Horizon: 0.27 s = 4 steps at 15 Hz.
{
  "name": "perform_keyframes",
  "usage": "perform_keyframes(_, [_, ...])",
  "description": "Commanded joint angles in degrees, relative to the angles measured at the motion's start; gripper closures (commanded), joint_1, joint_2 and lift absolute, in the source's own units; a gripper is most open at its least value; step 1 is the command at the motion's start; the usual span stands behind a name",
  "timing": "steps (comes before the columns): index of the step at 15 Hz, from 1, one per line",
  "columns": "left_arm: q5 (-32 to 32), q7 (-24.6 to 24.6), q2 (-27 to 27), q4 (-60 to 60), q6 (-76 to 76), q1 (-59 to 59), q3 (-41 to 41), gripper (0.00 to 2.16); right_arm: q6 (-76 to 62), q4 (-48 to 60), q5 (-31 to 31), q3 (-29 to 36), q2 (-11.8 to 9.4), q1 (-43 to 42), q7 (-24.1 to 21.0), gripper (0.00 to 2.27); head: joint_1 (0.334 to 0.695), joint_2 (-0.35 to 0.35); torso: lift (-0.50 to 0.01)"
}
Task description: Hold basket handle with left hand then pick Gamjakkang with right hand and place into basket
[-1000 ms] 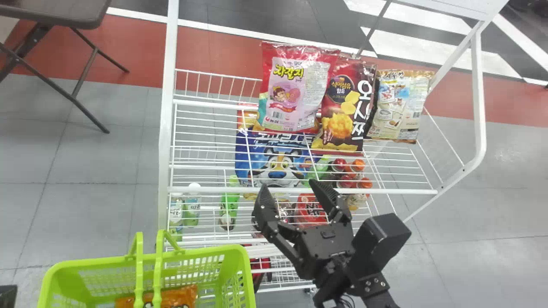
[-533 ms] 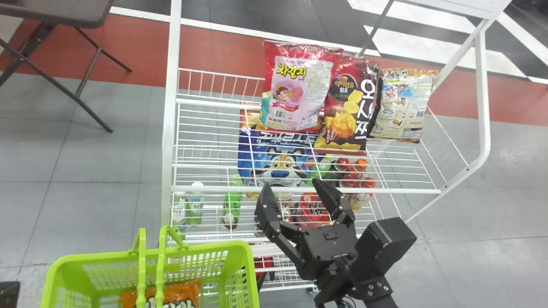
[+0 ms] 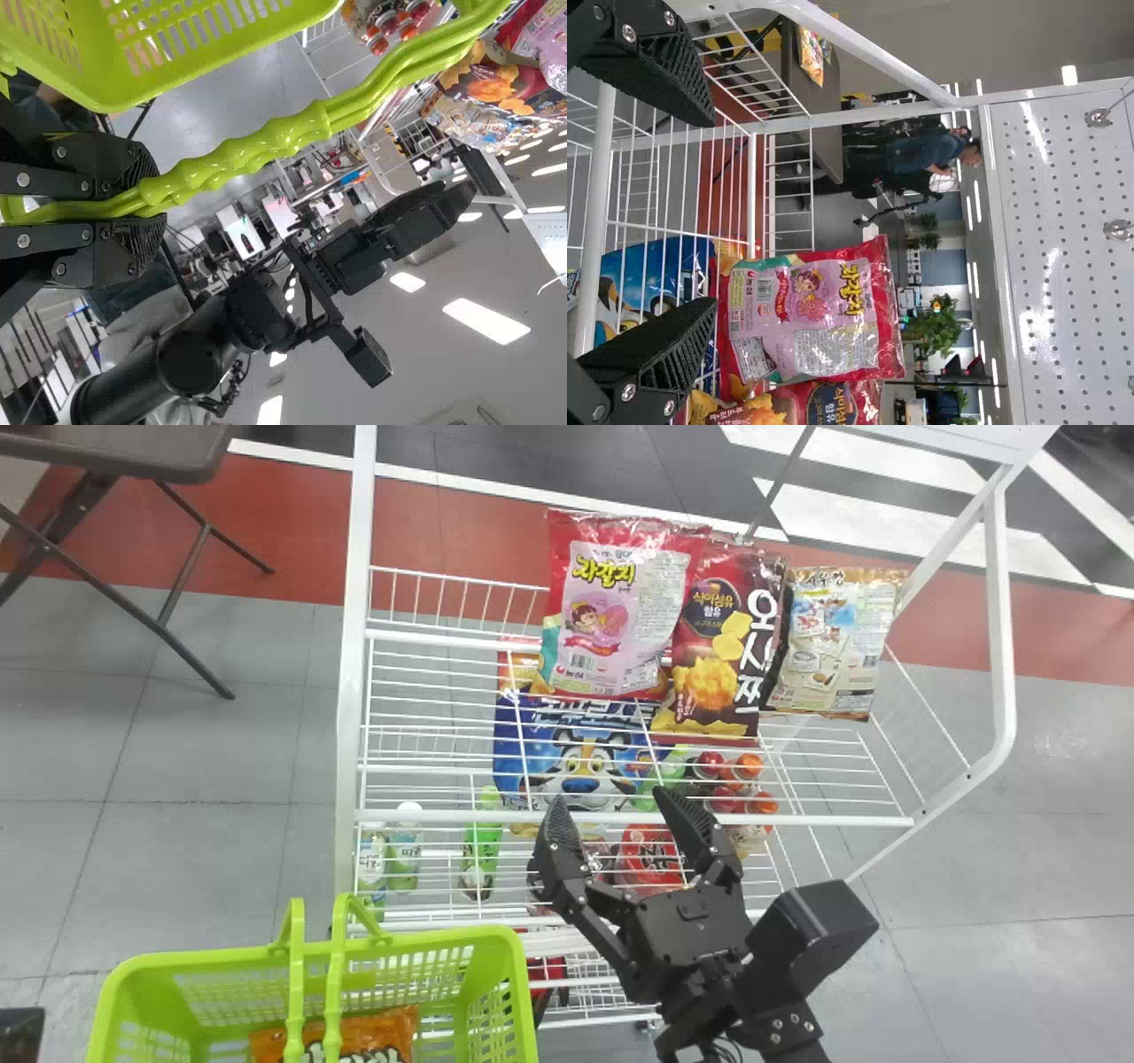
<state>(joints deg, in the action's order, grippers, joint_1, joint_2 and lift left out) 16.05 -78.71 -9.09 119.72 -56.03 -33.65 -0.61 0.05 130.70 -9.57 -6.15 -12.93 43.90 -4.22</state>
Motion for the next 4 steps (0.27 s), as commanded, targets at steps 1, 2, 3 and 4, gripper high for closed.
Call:
perform_keyframes(1, [-0.06,-0.22,-0.05,0.08,0.00,-0.01,0.00,2.15,-0.09,-0.09,-0.01,0.00,-0.08,-0.05,0.00,0.10,0.695,-0.328,-0.020])
perform_keyframes(2, [-0.06,-0.31,-0.05,0.08,0.00,-0.01,0.08,2.15,-0.09,-0.09,-0.01,0.00,-0.08,-0.05,0.00,0.10,0.695,-0.328,-0.020])
perform_keyframes(3, [-0.06,-0.57,-0.05,-0.01,0.00,0.08,0.08,2.15,-0.09,-0.09,0.08,0.00,-0.08,-0.05,0.00,0.10,0.695,-0.328,-0.020])
perform_keyframes(4, [-0.15,-0.57,-0.05,-0.01,0.00,0.08,0.08,2.15,-0.09,-0.09,-0.01,0.00,-0.08,-0.13,0.00,0.10,0.695,-0.328,-0.020])
